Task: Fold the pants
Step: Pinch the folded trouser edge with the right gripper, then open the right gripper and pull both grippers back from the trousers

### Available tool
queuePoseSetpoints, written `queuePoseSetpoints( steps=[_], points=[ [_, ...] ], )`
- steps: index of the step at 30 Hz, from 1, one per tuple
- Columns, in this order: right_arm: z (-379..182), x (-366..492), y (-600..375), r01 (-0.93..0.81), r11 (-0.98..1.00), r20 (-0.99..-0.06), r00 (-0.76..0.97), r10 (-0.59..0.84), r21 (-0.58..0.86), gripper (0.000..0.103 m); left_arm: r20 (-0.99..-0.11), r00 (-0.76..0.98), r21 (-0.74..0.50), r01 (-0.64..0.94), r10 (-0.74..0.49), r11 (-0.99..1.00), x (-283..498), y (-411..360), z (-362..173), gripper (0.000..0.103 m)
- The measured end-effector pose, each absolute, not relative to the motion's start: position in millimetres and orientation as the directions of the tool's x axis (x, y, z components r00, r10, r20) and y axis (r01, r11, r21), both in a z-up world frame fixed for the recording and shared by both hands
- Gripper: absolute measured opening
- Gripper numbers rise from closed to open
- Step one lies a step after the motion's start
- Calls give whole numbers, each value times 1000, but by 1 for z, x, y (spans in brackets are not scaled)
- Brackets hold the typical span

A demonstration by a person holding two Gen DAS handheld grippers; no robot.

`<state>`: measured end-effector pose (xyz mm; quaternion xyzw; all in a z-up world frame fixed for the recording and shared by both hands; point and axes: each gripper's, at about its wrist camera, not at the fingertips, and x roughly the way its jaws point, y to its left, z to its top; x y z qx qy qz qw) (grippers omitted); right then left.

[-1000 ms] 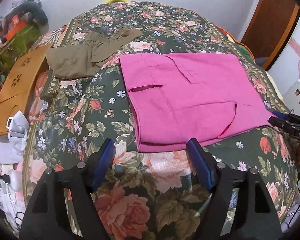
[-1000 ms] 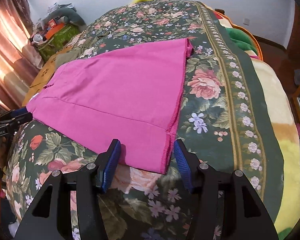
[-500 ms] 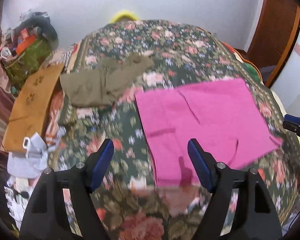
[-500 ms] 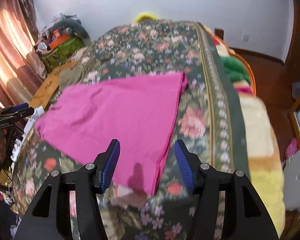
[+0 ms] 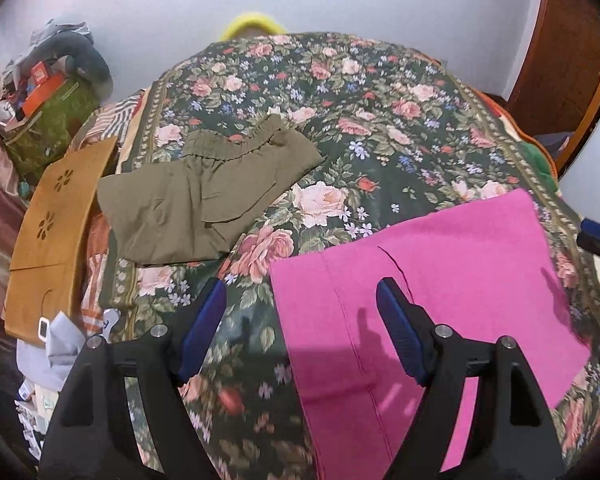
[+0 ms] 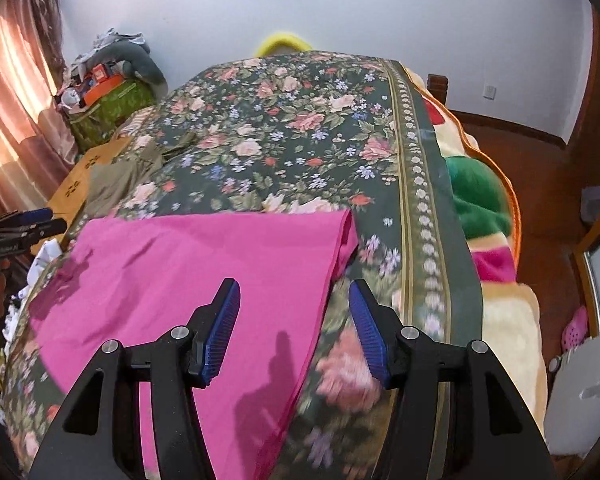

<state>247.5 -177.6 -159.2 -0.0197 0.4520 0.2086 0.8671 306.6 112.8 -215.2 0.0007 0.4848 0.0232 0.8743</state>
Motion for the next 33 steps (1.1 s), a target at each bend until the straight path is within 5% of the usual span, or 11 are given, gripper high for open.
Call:
queuePoseSetpoints(
  steps=[10, 13, 17, 20, 33],
  points=[
    [-192, 307, -165, -391, 908, -822, 459, 336, 152, 53, -882, 470, 7, -28, 20, 1000, 338, 116, -255, 77],
    [-204, 322, -163, -389, 905, -827, 442, 346, 171, 53, -901, 431, -56, -32, -36, 998, 342, 122, -267, 64],
    [-220, 331, -161, -378, 901, -844, 395, 364, 212, 33, -906, 418, -95, -34, -72, 995, 339, 125, -276, 56],
    [-220, 328, -156, -416, 886, -838, 393, 379, 206, 8, -898, 438, -63, -28, -44, 998, 334, 120, -276, 53],
    [-223, 326, -154, -408, 912, -837, 485, 253, 39, 0, -894, 447, -42, -86, 1, 995, 327, 127, -280, 50]
  ],
)
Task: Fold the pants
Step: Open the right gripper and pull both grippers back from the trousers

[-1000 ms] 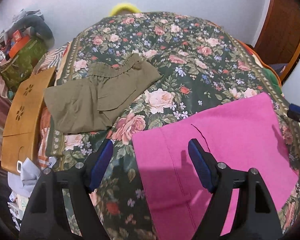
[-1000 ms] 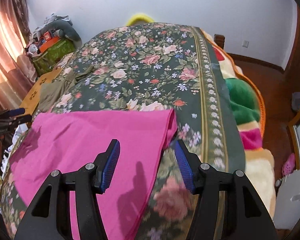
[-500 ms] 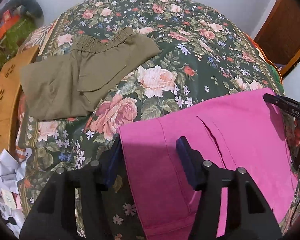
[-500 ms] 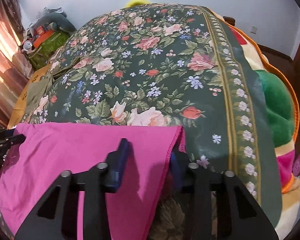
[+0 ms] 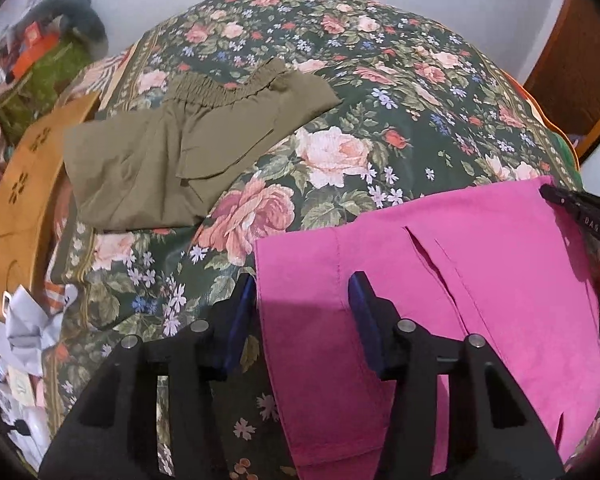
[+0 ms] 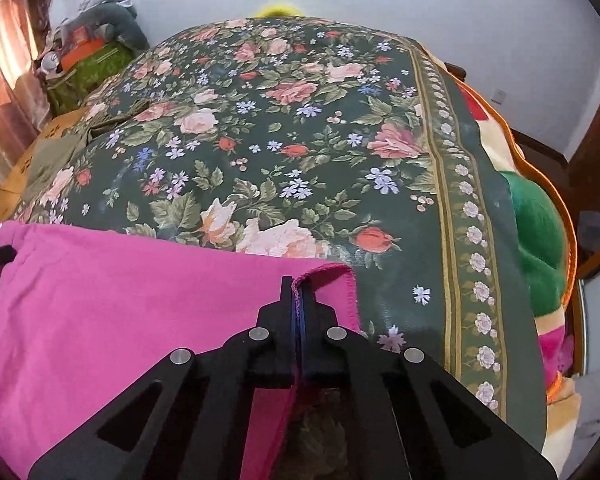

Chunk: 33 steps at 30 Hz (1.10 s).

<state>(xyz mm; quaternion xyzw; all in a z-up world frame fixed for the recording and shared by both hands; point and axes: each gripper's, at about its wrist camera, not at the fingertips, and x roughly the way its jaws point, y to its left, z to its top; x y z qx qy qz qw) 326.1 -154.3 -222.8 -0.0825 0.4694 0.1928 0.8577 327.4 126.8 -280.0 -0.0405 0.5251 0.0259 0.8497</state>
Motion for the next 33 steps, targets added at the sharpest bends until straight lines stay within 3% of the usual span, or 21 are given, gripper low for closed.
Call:
queuePoseSetpoints(
  steps=[9, 13, 16, 18, 23, 27, 33],
  points=[
    [-217, 322, -147, -426, 904, -845, 498, 198, -40, 1, -890, 455, 5, -62, 33, 998, 324, 122, -273, 51],
    [-202, 316, -149, -434, 899, -833, 517, 195, -59, 4, -878, 471, 81, -38, 90, 996, 319, 118, -256, 51],
    [-185, 310, -148, -441, 896, -819, 532, 216, -50, 18, -856, 505, 110, -33, 112, 993, 316, 116, -238, 52],
    [-171, 305, -144, -449, 893, -799, 548, 249, -30, 38, -844, 528, 94, -36, 99, 995, 315, 117, -225, 55],
    [-143, 288, -122, -501, 865, -747, 575, 333, -1, 60, -813, 578, 59, -38, 70, 998, 315, 112, -200, 68],
    [-137, 275, -95, -562, 827, -732, 558, 390, 13, 81, -809, 586, 45, -11, 43, 999, 317, 103, -194, 73],
    [-162, 272, -61, -632, 771, -785, 436, 440, 81, 82, -853, 522, 29, 27, 10, 999, 323, 92, -214, 77]
  ],
)
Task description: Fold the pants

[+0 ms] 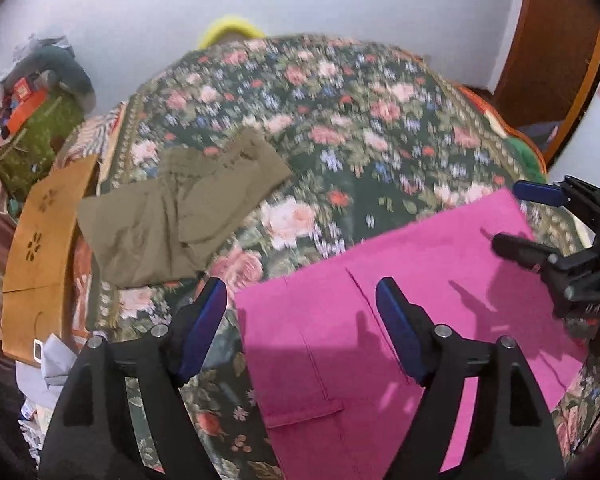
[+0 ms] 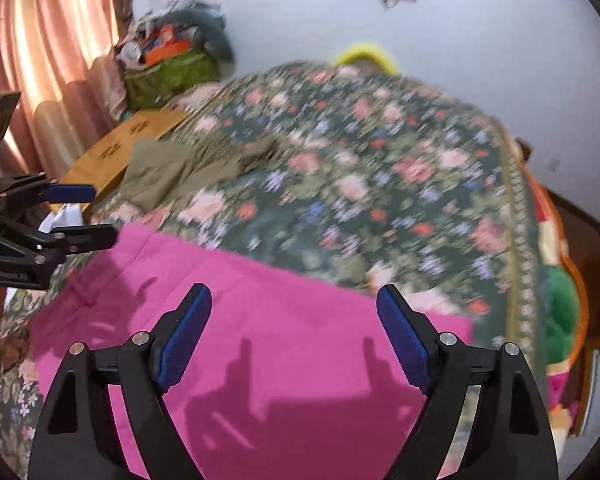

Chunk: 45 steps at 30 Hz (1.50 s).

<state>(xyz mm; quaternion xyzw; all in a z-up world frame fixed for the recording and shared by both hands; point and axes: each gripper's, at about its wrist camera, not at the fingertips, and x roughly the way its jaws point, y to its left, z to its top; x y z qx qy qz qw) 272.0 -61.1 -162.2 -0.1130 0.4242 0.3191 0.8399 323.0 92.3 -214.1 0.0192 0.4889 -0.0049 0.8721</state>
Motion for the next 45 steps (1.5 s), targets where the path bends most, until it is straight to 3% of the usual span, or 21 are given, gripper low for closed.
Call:
queuePoseSetpoints(
  steps=[10, 15, 45],
  points=[
    [-225, 265, -40, -648, 713, -894, 107, 435, 269, 82, -915, 403, 57, 104, 11, 993, 321, 74, -262, 77],
    [-227, 256, -52, -633, 716, -887, 99, 450, 293, 83, -912, 408, 96, 136, 33, 986, 310, 67, -268, 78],
    [-197, 177, -136, -539, 822, -888, 266, 376, 186, 84, -894, 448, 49, 24, 34, 998, 206, 85, -238, 87]
  ],
)
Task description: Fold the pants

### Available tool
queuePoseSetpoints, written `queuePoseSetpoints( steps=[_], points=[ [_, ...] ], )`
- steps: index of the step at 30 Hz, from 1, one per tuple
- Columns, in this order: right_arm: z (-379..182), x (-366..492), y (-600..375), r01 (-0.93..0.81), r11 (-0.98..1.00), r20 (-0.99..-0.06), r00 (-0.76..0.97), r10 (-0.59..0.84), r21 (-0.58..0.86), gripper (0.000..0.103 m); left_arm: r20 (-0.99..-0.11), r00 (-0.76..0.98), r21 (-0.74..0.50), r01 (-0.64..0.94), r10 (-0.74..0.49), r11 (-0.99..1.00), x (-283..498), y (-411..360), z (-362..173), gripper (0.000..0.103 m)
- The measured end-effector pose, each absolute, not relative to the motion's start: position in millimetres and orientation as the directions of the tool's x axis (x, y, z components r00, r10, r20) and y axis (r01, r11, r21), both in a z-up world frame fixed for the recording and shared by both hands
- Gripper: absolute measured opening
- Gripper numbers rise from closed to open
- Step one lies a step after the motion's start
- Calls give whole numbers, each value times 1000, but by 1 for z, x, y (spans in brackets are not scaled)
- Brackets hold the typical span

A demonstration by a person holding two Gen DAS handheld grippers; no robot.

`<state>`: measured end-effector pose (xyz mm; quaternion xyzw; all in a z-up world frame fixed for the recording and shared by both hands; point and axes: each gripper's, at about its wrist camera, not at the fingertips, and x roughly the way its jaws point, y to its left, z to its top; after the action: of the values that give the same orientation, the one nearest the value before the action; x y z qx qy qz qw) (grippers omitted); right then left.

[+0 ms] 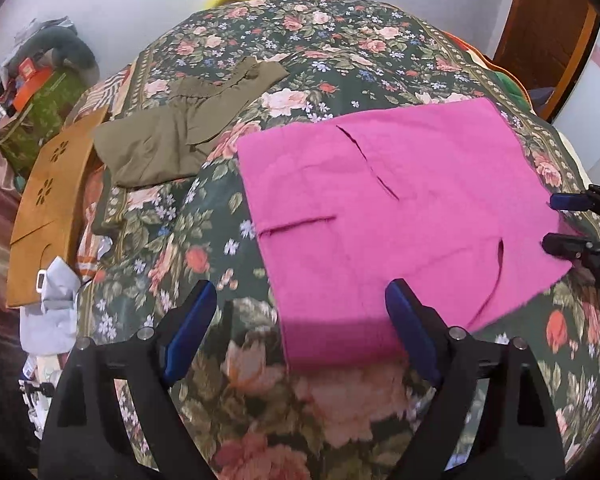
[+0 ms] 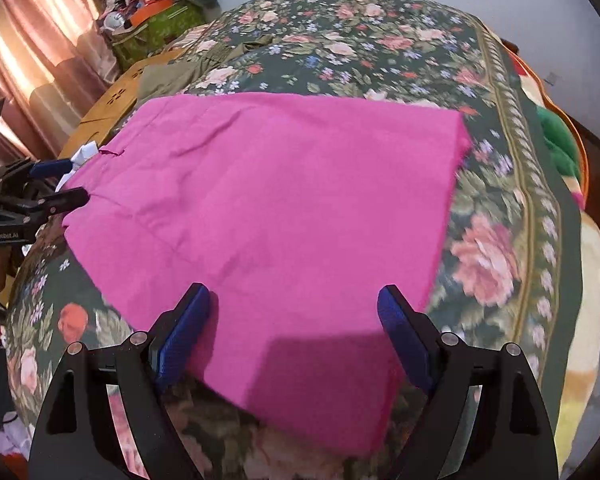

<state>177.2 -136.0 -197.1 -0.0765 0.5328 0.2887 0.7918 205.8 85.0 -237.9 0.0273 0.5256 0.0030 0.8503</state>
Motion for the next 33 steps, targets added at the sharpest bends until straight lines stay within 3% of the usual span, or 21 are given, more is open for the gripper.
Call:
queuePoseSetpoints(
  steps=[14, 20, 27, 33],
  points=[
    [-161, 154, -133, -547, 830, -841, 392, 372, 112, 84, -852, 522, -22, -107, 37, 994, 176, 93, -202, 87],
    [-147, 144, -112, -575, 812, -785, 456, 419, 99, 84, -818, 574, -162, -171, -35, 972, 168, 96, -193, 87],
    [-171, 146, -96, -587, 807, -820, 431, 376, 61, 84, -852, 513, -195, -134, -101, 972, 163, 79, -212, 83],
    [-179, 142, -98, -596, 803, -825, 446, 348, 17, 84, -852, 477, -305, -112, -218, 946, 159, 77, -223, 83]
  ],
)
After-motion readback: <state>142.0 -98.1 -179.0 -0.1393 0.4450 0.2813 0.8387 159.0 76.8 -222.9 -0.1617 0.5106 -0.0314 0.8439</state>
